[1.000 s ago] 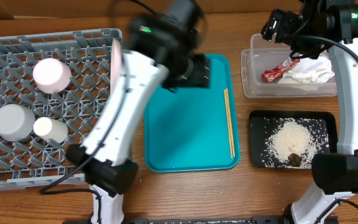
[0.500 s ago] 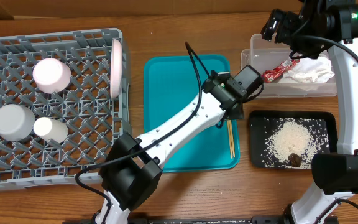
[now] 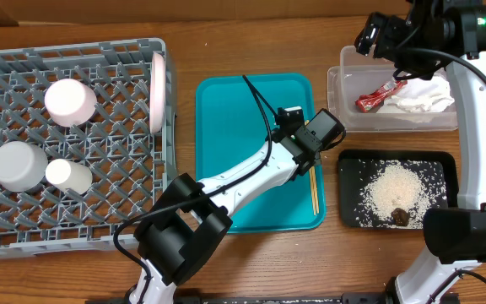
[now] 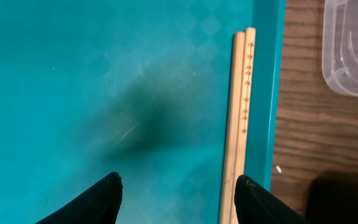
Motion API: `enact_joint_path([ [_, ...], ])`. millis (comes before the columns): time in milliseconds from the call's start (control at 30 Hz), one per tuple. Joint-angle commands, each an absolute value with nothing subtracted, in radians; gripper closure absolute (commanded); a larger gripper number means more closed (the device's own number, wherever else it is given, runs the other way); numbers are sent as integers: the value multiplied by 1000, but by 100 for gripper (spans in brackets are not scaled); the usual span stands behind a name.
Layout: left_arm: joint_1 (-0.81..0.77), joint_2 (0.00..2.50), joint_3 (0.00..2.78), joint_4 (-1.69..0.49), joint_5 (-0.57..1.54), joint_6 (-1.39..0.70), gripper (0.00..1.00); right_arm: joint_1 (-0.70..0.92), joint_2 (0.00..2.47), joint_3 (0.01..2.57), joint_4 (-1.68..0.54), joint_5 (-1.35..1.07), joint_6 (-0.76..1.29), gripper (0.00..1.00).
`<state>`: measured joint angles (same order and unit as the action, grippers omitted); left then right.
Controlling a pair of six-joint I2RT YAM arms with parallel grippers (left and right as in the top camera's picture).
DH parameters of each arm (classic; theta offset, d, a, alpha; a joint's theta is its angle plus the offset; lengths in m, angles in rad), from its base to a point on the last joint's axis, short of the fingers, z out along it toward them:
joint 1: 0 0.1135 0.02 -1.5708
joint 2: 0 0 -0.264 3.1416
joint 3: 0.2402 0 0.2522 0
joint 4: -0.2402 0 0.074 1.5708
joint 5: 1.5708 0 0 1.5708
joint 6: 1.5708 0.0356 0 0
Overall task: Sort waste into correct bins and load items into the dishwasher
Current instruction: 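Lower the left gripper and grasp one wooden chopstick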
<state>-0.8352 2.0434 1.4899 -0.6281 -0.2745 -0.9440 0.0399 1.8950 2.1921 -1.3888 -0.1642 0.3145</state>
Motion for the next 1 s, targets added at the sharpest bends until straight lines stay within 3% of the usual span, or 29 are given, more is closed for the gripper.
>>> enact_joint_path([
  [0, -832, 2040, 1468, -584, -342, -916, 41, 37, 1876, 2199, -1385, -157, 321, 0],
  [100, -840, 2040, 1467, -533, -355, -787, 41, 37, 1876, 2199, -1385, -157, 321, 0],
  [367, -905, 2084, 1467, -466, -508, -685, 40, 37, 1876, 2199, -1385, -157, 321, 0],
  [967, -909, 2187, 1467, -398, -550, -680, 41, 37, 1876, 2199, -1385, -157, 321, 0],
])
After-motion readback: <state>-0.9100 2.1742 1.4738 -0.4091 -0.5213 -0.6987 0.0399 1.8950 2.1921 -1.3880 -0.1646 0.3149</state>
